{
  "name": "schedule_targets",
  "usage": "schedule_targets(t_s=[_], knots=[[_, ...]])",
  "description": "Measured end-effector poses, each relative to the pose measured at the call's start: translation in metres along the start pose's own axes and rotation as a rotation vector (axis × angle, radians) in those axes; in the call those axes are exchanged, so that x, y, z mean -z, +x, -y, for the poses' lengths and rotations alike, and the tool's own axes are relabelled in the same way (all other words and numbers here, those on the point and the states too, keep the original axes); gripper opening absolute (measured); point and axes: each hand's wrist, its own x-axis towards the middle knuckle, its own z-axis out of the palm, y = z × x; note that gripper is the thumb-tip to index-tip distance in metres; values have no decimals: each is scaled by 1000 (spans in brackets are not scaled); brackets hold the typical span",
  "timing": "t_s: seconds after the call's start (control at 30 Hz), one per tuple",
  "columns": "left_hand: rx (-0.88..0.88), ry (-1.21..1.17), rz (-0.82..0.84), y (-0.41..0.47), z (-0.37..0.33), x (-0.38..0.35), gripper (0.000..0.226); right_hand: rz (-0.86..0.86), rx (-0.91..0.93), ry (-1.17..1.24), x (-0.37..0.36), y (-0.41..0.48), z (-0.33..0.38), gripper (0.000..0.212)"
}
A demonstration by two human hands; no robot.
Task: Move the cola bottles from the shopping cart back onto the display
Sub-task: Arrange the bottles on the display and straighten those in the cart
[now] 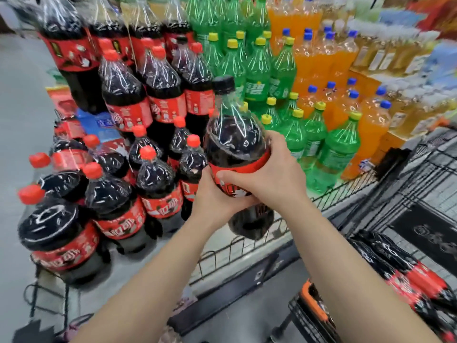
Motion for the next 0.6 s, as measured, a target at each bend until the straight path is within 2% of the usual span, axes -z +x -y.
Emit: schedule_targets(t_s=[0.1, 0.2, 0.37, 0.6], knots=[[-5, 3, 17, 27, -1, 4, 92, -22, -10, 47, -5, 22, 1, 96], [-2, 12, 24, 45, 8, 1, 89, -15, -44, 86, -17, 40, -8, 97], [160, 38, -4, 55, 43, -22, 91, 75, -109, 93, -46, 64, -46, 95], [401, -36, -280, 44, 95, -69, 94, 202, -197, 158, -93, 79, -108, 103]])
